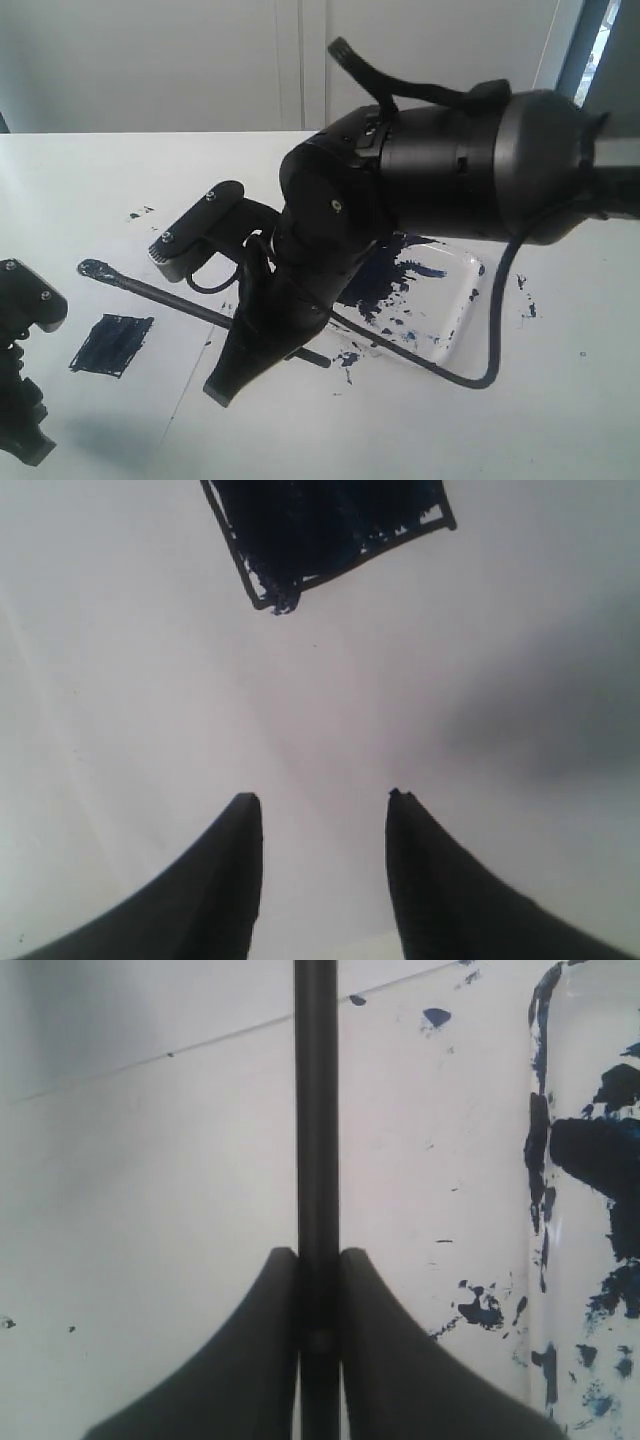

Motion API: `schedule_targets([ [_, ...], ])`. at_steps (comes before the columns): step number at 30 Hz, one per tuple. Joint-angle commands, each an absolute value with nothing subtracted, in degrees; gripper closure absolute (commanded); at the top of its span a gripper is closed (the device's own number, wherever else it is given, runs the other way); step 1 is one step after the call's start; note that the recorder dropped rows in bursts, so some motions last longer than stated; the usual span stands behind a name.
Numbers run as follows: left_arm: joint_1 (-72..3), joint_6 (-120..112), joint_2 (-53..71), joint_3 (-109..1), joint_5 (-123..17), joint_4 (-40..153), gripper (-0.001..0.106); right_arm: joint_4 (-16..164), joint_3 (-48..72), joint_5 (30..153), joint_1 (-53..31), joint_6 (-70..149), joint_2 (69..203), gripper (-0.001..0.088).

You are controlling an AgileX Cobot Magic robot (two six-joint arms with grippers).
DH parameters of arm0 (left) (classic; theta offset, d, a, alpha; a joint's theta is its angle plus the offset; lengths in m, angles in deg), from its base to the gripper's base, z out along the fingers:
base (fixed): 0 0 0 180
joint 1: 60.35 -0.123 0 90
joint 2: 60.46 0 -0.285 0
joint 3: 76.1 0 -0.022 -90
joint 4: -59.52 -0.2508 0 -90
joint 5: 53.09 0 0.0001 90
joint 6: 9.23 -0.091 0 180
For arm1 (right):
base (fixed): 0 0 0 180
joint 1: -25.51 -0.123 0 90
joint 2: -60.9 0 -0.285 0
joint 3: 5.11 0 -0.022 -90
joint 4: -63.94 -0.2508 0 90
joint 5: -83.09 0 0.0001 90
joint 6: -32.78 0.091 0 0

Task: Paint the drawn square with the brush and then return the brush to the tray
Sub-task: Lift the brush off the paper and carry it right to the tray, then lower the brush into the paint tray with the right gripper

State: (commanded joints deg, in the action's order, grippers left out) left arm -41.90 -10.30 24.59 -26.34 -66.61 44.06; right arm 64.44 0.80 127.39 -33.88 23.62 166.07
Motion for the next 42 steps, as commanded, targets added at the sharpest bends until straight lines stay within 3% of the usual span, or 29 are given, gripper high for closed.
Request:
schedule_targets([
  [10,-41.9,-10.0,17.9,-26.3,-67.6,45.0,0.062,80.4,0.8,135.4,-32.4,34.6,157.2,0.0868],
  [25,-41.9,-10.0,1.9,-26.3,-72.8,48.9,0.105,80.5,5.8,150.7,-25.7,35.8,141.7,0.0868],
  [42,-41.9,-5.4,-6.3,-26.3,-75.6,50.9,0.105,80.5,29.8,132.3,-25.3,48.1,137.5,0.0868],
])
